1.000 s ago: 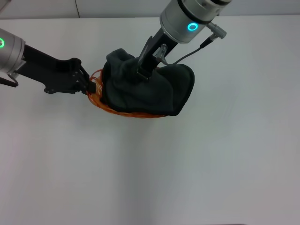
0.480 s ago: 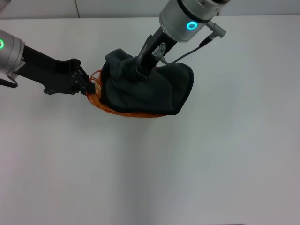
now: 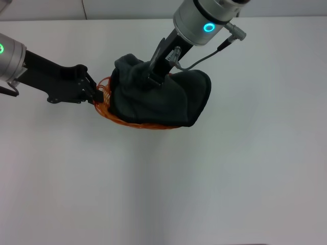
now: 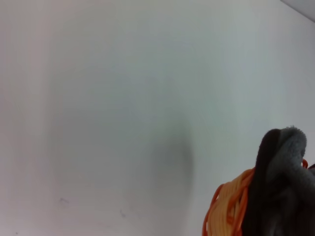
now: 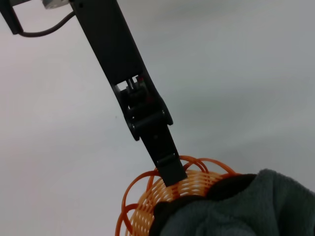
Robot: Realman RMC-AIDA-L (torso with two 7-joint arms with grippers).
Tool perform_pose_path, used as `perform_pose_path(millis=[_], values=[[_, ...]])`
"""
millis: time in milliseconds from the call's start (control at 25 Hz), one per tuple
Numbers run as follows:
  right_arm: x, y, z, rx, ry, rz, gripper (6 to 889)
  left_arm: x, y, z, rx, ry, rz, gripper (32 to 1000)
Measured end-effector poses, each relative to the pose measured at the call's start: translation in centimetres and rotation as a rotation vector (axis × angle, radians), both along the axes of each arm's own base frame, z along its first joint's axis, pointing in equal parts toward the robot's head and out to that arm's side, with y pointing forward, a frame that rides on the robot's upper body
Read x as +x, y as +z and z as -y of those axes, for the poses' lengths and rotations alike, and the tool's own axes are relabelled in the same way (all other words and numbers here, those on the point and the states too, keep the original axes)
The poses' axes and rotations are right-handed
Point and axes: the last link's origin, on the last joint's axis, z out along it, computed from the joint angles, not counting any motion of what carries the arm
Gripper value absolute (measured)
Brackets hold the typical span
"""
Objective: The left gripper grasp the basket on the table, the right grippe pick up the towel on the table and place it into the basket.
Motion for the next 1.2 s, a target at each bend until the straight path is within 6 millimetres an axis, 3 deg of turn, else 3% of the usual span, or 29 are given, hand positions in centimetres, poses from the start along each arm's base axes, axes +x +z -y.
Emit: perform_pose_path(millis=[400,600,960,1160,1200], values=[[-0.33,-0.01,0.08,-0.006,0.008,-0.024,181,-0.03,0.01,-0.01,0.001,0.000,-0.001,74],[-0.46,0.03,0.07,-0.006,0.014,-0.028,388,-0.11,0.02,0.02,0.002,0.002,-0.001,74],[-0.58,0.00,0.11,-0.010,0.018,-0.026,623,-0.27,0.03,0.09,0.002,0.004,-0.003,73],[-0.91,0.14,0.21,-0.013,0.028,-0.025,839,-0.52,0.10,0.17,0.005,0.009,-0.005,71],[-0.93,0.17,0.24,-0.014,0.028,-0.026,847,-0.55,0.13,0.17,0.006,0.010,-0.005,71]])
